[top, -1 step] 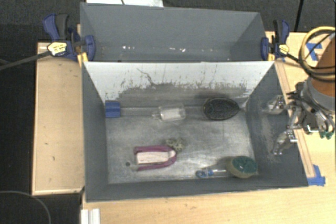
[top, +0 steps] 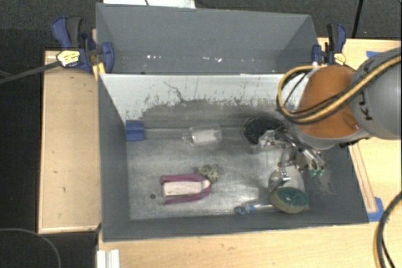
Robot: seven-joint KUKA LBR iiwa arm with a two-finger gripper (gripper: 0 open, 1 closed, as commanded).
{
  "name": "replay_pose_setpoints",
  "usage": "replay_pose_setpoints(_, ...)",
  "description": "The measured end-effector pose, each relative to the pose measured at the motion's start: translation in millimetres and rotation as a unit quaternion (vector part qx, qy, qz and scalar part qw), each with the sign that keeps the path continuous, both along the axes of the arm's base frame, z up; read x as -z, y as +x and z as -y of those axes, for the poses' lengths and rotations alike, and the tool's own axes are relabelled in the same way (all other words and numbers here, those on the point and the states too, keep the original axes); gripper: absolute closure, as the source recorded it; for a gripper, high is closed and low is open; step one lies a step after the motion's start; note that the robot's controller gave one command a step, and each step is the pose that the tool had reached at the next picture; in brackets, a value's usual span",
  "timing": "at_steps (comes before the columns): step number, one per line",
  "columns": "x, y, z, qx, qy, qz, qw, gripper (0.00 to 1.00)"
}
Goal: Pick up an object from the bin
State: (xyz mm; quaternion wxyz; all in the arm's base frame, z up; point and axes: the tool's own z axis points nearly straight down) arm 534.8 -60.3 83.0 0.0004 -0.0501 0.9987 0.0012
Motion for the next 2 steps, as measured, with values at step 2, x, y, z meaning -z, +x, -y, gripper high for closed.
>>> replay_pose_setpoints(2, 8, 47.7, 48, 0.157, 0.002, -0.0225, 0.9874, 0.00)
